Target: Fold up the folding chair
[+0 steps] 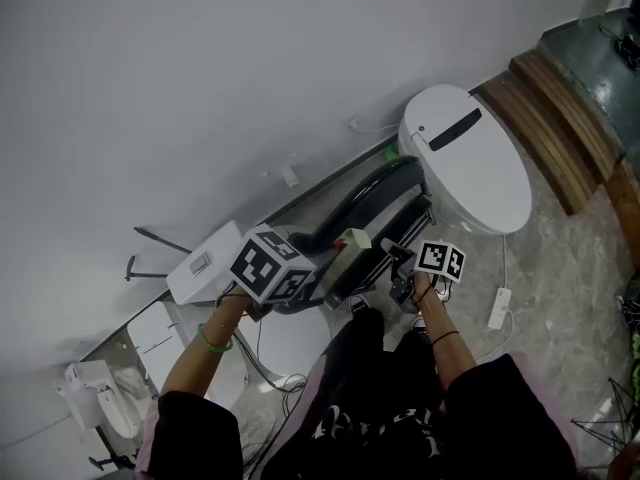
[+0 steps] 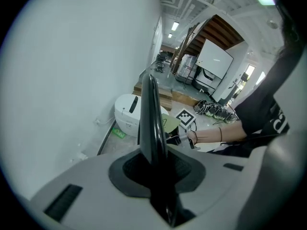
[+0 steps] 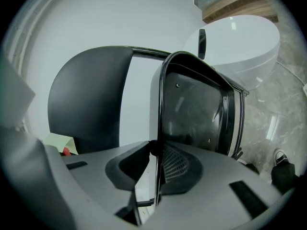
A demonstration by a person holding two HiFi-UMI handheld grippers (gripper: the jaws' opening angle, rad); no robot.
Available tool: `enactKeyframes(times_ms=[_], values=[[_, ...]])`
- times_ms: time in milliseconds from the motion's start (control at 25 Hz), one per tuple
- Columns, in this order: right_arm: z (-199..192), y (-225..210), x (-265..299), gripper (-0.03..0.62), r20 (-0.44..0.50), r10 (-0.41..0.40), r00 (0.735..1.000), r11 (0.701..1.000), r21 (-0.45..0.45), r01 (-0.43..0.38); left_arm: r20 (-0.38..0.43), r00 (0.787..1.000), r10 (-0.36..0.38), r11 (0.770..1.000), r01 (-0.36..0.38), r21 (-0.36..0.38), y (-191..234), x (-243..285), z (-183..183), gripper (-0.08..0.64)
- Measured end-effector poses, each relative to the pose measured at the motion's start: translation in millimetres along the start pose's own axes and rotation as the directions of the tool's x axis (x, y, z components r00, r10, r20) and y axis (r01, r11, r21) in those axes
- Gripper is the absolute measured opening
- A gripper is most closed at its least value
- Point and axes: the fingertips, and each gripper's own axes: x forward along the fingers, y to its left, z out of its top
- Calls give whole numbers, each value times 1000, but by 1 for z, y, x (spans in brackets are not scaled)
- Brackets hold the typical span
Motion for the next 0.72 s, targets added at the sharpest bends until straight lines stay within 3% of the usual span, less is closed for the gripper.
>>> enactKeyframes(times_ms=[280,720], values=[[2,27,45,74,26,-4,1000,1000,17,4,3,999,-34,998,34,59,50,-24,0,67],[36,41,129,74,-68,-17,998,1000,-8,16,-3,1000,4,999,-4,-39,135,-27,7,71]])
